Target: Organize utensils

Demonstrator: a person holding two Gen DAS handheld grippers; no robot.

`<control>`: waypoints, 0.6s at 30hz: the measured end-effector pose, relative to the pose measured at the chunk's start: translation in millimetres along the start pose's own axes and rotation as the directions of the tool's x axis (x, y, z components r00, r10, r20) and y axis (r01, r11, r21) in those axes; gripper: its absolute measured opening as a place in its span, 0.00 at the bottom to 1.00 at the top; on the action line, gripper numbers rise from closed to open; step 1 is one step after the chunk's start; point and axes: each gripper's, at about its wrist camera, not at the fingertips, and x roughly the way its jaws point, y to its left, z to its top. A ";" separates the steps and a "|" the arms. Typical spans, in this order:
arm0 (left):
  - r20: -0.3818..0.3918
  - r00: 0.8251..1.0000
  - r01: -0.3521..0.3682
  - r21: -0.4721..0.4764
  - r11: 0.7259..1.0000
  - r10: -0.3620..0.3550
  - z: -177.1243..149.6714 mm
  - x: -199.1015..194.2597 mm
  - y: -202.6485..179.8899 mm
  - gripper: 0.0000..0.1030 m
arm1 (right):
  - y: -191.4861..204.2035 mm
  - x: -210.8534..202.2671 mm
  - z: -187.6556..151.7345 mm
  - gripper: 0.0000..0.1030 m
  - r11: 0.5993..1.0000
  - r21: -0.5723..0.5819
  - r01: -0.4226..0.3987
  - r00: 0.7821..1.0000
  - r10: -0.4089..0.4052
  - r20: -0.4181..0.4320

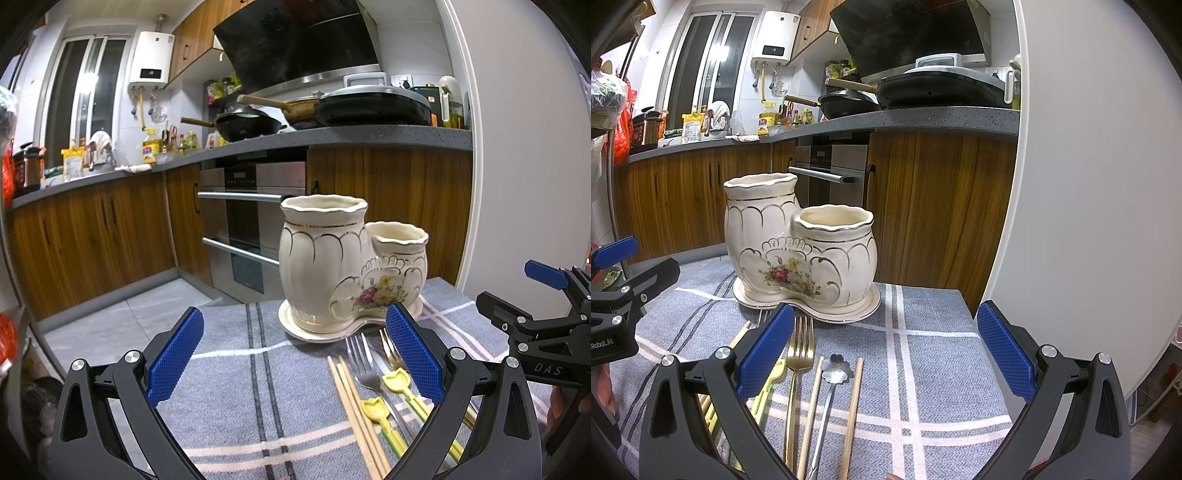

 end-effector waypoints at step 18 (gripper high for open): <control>-0.003 1.000 0.000 0.001 1.000 0.000 -1.9 2.9 -1.5 0.95 | -0.6 2.0 -1.0 0.95 1.000 -0.002 -0.001 1.000 0.001 -0.005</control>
